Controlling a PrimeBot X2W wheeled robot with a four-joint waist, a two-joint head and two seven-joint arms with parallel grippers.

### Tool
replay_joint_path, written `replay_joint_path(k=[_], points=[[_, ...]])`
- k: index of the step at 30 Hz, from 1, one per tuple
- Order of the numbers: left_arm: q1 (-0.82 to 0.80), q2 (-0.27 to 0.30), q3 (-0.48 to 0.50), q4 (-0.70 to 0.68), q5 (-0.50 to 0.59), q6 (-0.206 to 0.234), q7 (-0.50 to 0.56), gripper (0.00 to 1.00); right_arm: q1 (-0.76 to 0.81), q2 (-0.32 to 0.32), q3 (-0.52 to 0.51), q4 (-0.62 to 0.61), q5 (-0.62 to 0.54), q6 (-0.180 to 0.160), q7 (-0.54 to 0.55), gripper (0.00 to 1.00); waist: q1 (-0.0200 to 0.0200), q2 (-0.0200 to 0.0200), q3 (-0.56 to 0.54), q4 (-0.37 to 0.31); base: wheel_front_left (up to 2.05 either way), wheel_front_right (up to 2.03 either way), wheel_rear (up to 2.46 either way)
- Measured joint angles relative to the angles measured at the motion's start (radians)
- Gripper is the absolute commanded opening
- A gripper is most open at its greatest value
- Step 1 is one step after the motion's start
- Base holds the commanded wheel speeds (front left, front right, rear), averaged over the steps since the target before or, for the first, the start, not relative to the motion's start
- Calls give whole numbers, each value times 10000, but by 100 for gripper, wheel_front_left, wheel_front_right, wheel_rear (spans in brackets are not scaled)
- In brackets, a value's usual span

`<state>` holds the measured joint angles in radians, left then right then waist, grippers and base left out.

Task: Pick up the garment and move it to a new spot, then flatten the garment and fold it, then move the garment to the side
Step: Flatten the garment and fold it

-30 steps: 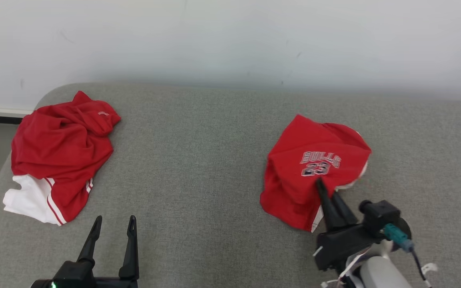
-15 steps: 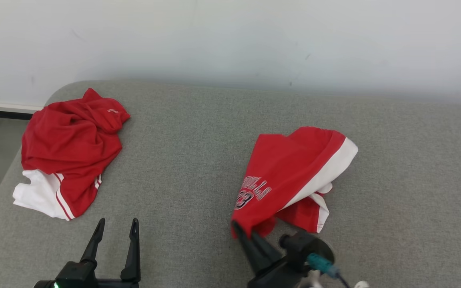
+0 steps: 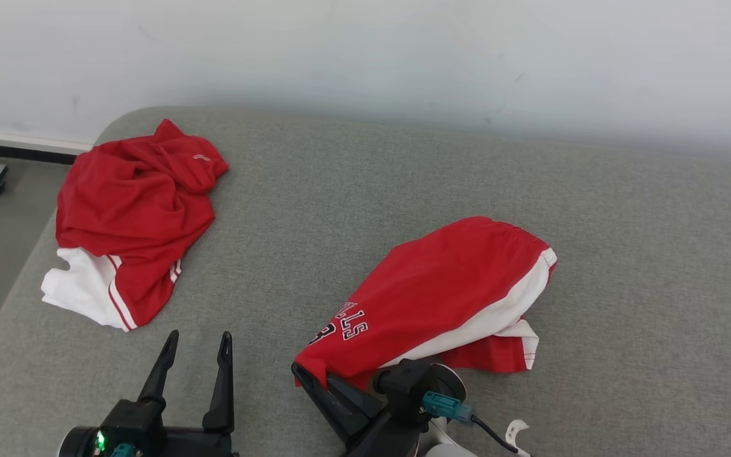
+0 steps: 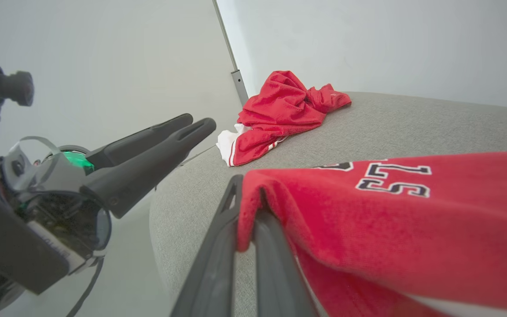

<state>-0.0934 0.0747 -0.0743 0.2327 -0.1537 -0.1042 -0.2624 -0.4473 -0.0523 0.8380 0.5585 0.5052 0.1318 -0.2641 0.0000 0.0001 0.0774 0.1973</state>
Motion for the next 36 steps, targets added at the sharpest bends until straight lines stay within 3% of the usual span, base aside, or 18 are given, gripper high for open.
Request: replay_joint_path(k=[3, 4, 5, 13, 17, 26, 33, 36], points=[[0, -27, 27, -2, 4, 17, -2, 100, -91, -4, 173, 257, 174, 2, -2, 1, 1, 0, 30, 92, 0, 0, 0], [1, -33, 38, 2, 13, 17, -2, 100, -105, -4, 291, 562, 334, 0, 0, 29, 0, 0, 26, 113, 0, 0, 0], [4, -40, 46, 10, 15, 27, 0, 100, -111, -6, 474, 886, 548, 0, 69, 100, 1, 0, 6, 126, 0, 0, 0], [133, -61, 234, 31, 19, 92, -2, 100, -255, -2, 878, 1864, 1168, 2, 42, 100, -1, 0, -209, -81, 0, 0, 0], [261, -94, 245, -17, 19, 123, 0, 100, -47, -17, 347, 1967, 792, 2, 29, 100, -1, 0, -303, -289, 0, 0, 0], [479, -107, 472, -186, 33, 217, -2, 100, 1834, -918, -2188, -351, -263, 2, 23, 100, -1, 0, -454, -823, 0, 0, 0], [645, -79, 665, -341, 90, 261, -2, 100, 3023, -991, -5200, -2309, -1300, 2, -2, 100, -1, 0, -567, -1271, 0, 0, 0], [684, -81, 688, -380, 130, 267, -2, 100, 3370, -974, -5917, -2755, -1572, 2, -2, 100, -1, 0, -600, -1383, 0, 0, 0]])
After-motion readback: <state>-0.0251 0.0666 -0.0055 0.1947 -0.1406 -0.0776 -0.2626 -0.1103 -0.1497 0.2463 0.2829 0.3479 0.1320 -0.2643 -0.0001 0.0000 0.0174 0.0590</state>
